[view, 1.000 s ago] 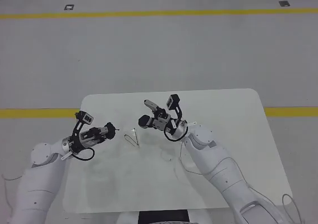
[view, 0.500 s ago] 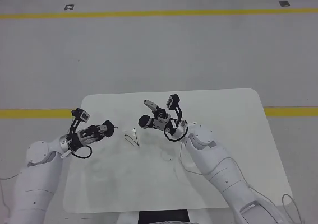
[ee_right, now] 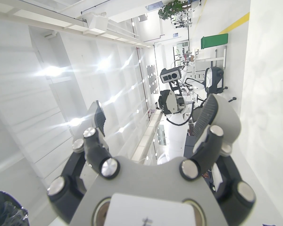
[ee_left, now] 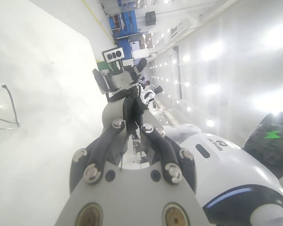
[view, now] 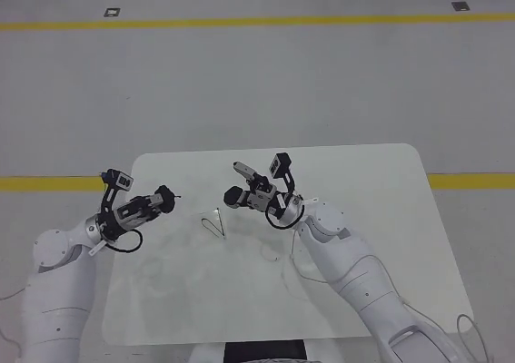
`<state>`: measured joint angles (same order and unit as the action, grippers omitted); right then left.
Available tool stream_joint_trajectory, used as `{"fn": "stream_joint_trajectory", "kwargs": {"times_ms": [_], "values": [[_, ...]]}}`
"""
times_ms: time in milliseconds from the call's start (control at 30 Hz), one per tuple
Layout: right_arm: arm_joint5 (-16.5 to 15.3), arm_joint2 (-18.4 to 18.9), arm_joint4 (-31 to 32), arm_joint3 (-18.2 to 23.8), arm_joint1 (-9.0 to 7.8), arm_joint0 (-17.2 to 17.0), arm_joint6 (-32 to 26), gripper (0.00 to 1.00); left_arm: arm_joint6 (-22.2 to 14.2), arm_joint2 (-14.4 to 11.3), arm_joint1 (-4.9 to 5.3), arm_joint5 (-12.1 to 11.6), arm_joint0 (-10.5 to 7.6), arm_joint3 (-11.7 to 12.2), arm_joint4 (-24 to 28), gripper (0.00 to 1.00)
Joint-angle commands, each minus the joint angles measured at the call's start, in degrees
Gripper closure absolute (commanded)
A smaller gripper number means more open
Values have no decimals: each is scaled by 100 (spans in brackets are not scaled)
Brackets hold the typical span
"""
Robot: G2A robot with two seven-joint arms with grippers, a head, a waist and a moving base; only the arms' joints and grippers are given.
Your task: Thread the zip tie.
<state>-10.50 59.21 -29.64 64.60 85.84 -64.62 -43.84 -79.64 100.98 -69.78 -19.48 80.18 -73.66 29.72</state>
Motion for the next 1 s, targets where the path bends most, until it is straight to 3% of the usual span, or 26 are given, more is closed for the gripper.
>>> {"fn": "stream_joint_trajectory", "kwargs": {"times_ms": [0, 233, 300, 400, 500, 700, 833, 967], "values": [[0, 0, 0, 0, 0, 0, 0, 0, 0, 21, -39, 0, -50, 141, 120, 100], [0, 0, 0, 0, 0, 0, 0, 0, 0, 24, -44, 0, -55, 155, 130, 100], [65, -35, 296, 58, -16, 7, 141, 0, 0, 24, -44, 0, -55, 155, 130, 100], [468, -130, 1160, 312, -78, 48, 405, 0, 0, 24, -44, 0, -55, 155, 130, 100], [1088, -290, 2123, 633, -136, 94, 643, 0, 0, 24, -44, 0, -55, 155, 130, 100], [1996, -599, 3222, 992, -197, 207, 562, 0, 0, 24, -44, 0, -55, 155, 130, 100], [2255, -898, 3841, 994, -209, 367, 265, 0, 0, 24, -44, 0, -55, 155, 130, 100], [2255, -898, 3841, 994, -209, 367, 265, 0, 120, -3, -45, 57, -41, 130, 136, 100]]}}
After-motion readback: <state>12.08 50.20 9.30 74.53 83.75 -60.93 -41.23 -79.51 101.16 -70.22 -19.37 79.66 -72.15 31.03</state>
